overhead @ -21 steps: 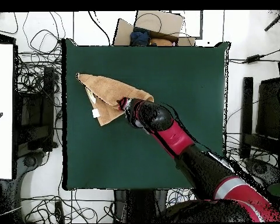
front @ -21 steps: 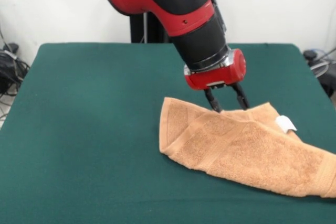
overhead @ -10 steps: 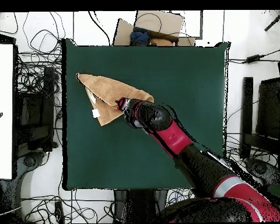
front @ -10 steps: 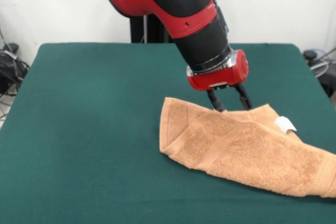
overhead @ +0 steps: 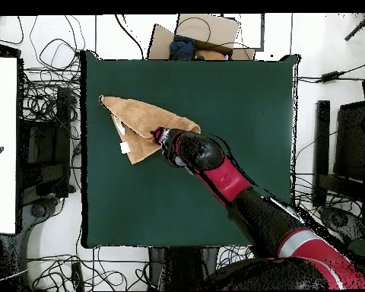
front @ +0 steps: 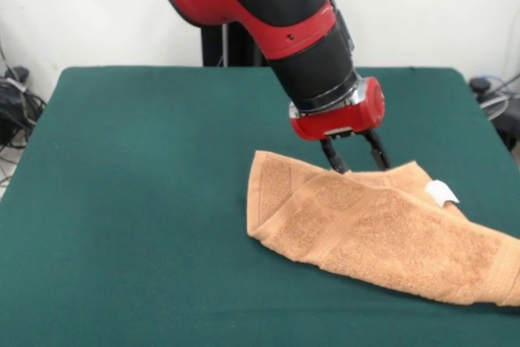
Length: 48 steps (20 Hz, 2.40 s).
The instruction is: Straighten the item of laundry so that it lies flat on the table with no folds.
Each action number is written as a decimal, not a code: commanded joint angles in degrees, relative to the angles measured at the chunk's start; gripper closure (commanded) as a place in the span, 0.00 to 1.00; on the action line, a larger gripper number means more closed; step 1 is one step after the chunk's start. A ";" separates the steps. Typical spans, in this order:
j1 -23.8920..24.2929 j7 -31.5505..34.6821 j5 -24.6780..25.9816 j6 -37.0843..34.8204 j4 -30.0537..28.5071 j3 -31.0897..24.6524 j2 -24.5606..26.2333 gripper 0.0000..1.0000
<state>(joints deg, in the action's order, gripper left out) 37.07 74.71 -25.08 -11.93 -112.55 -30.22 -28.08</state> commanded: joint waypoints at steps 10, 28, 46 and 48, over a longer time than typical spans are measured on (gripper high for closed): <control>1.25 14.91 -1.25 4.76 1.07 -6.52 3.05 0.00; -1.33 14.30 -3.48 -0.32 6.11 -2.76 3.47 0.00; -2.64 13.88 -4.08 -7.33 11.42 1.93 4.08 0.00; -2.87 14.00 -4.14 -8.57 12.10 2.72 3.75 0.00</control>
<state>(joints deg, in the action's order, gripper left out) 36.11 74.71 -25.46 -14.29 -106.05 -31.00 -25.51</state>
